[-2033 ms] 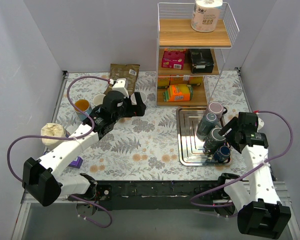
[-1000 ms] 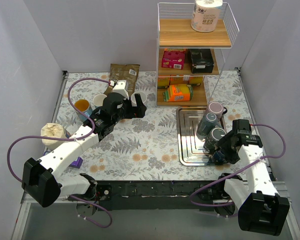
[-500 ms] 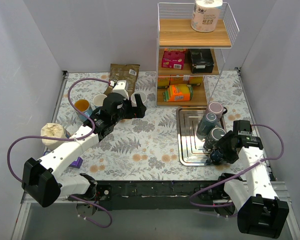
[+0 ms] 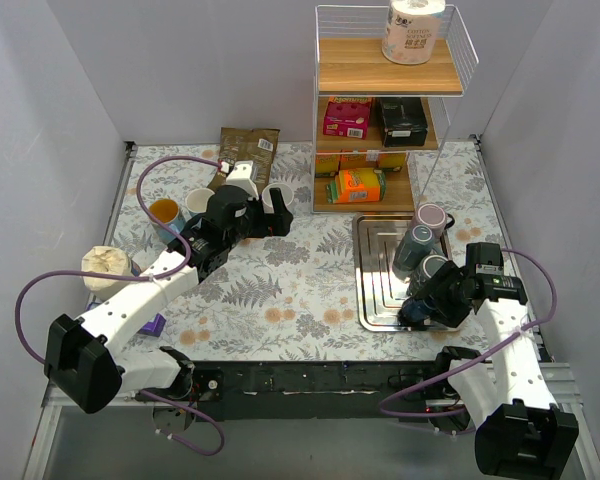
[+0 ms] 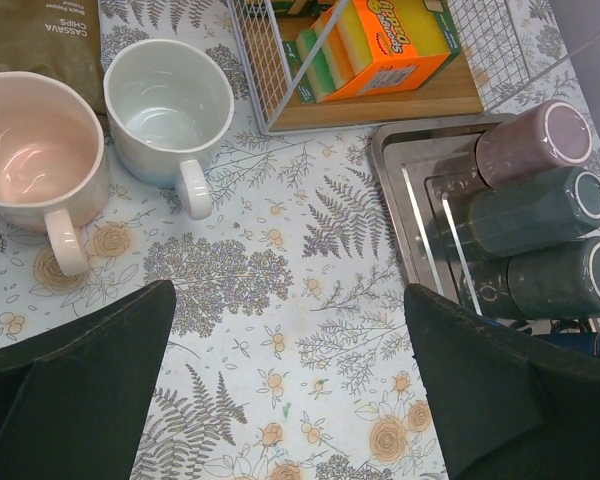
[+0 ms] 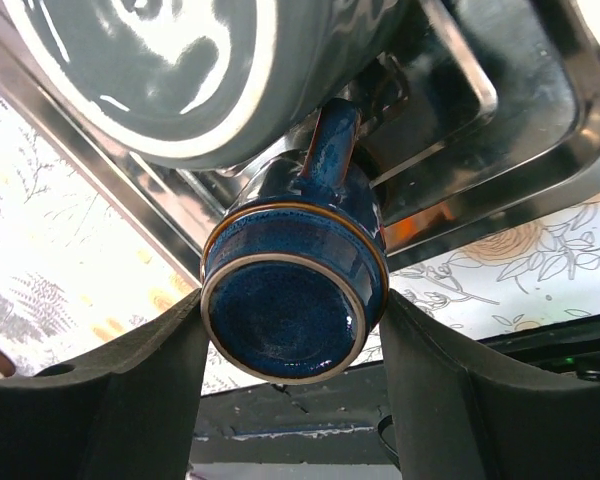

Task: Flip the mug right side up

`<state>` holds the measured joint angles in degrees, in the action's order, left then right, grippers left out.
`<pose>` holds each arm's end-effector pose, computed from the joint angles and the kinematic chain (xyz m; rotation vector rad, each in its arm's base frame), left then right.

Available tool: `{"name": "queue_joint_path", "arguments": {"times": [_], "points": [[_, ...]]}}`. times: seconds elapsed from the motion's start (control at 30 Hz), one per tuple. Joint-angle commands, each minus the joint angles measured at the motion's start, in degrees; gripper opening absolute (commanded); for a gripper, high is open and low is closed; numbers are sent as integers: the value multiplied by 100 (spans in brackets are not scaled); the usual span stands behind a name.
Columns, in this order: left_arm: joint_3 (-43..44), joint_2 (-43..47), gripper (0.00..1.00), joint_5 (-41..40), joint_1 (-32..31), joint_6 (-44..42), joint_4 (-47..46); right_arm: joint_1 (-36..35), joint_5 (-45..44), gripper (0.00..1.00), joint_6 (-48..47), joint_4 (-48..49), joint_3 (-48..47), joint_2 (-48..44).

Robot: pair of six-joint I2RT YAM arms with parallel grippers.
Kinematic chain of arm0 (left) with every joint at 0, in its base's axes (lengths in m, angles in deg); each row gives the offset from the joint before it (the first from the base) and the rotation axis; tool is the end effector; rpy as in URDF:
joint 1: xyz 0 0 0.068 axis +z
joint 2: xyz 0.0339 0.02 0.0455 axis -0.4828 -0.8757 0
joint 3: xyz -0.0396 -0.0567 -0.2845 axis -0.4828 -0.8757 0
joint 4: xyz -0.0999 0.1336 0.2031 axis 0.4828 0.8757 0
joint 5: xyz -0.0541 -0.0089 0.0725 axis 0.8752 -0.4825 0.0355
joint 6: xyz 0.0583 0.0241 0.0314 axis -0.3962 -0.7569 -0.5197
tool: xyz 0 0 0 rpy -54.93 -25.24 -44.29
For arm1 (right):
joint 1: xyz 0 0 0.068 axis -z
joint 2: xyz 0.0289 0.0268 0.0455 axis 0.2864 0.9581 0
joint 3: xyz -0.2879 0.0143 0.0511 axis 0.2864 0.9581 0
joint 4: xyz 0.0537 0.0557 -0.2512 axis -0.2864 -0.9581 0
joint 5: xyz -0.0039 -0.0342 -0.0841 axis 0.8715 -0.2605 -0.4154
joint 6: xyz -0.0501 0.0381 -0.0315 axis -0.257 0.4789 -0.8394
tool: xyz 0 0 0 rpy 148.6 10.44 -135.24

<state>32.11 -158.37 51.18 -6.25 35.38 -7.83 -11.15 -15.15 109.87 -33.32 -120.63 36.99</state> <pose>0.2440 -0.1625 0.3248 -0.6039 2.0743 -0.9181 0.1378 -0.0057 0.2122 1.0294 2.5282 0.3588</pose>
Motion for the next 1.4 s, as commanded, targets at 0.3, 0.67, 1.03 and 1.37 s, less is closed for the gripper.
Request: {"name": "queue_joint_path", "arguments": {"times": [0.3, 0.67, 1.03, 1.37], "points": [[33, -143, 98, 124, -31, -36, -86, -75, 1401, 1, 113, 722, -554, -40], [130, -275, 98, 484, -22, 17, -174, -137, 2956, 1, 7, 2169, -554, -154], [-142, -363, 98, 2496, -22, 289, -1454, -821, 4626, 1, 622, 4781, -334, -347], [-353, -416, 98, 4553, -22, 860, -3346, -1270, 5410, 1, 886, 6117, -334, -303]]}}
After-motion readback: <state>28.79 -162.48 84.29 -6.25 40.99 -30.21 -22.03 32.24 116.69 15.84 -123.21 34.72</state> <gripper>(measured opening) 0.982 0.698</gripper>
